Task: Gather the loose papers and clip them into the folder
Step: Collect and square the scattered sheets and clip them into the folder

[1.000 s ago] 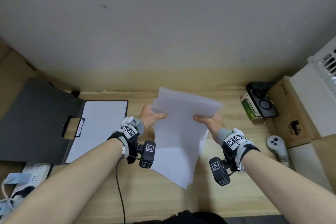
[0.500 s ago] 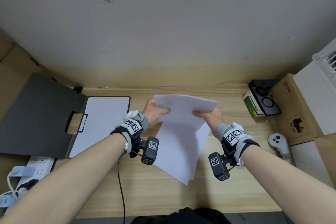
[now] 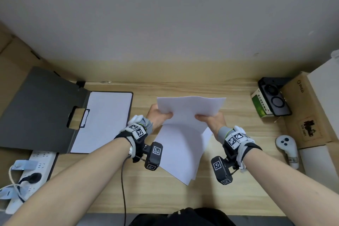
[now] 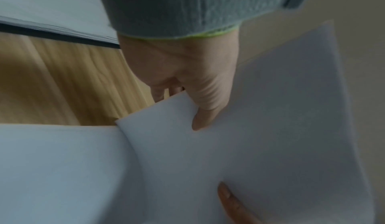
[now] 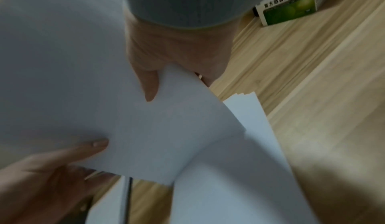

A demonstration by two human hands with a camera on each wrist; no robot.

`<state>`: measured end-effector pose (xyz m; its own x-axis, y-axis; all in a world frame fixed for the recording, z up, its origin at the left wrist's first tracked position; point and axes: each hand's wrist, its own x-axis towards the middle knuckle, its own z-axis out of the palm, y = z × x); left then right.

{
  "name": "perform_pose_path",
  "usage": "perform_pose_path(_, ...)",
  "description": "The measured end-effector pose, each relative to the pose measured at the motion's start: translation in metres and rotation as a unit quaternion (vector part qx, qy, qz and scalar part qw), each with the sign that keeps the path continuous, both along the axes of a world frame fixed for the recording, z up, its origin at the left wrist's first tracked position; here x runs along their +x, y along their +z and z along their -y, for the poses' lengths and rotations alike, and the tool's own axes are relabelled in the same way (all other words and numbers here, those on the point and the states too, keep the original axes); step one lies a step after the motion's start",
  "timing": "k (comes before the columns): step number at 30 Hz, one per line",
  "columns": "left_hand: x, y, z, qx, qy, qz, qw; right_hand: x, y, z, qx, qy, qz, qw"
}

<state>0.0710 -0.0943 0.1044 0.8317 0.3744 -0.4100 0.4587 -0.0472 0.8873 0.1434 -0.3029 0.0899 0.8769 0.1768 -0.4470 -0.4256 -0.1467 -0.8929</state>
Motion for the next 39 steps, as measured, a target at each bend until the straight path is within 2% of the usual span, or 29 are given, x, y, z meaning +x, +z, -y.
perform_pose_path(4,0.010,-0.007,0.002,0.020,0.013,-0.019,1.000,0.011,-0.013,0.002,0.011,-0.004,-0.011,1.000)
perform_pose_path(8,0.003,-0.030,0.004,0.041,0.008,-0.076,0.996,0.011,-0.035,0.004,-0.018,0.008,-0.033,0.999)
perform_pose_path(12,-0.002,-0.026,-0.010,0.063,0.005,-0.067,0.996,0.013,-0.036,-0.009,-0.015,-0.008,-0.051,0.999)
perform_pose_path(17,-0.018,-0.024,-0.041,0.033,-0.037,-0.056,0.997,0.002,-0.039,-0.032,-0.038,0.019,-0.052,0.998)
perform_pose_path(24,-0.051,-0.049,-0.113,0.032,-0.044,-0.116,0.992,-0.028,-0.050,-0.095,-0.078,0.052,-0.075,0.993)
perform_pose_path(33,-0.100,-0.072,-0.243,0.074,-0.055,-0.167,0.982,-0.065,-0.067,-0.210,-0.130,0.078,-0.088,0.984)
perform_pose_path(37,-0.122,-0.084,-0.305,0.103,-0.052,-0.227,0.967,-0.084,-0.077,-0.257,-0.151,0.087,-0.101,0.980)
perform_pose_path(39,-0.126,-0.090,-0.329,0.145,-0.034,-0.258,0.955,-0.090,-0.081,-0.271,-0.156,0.080,-0.103,0.979)
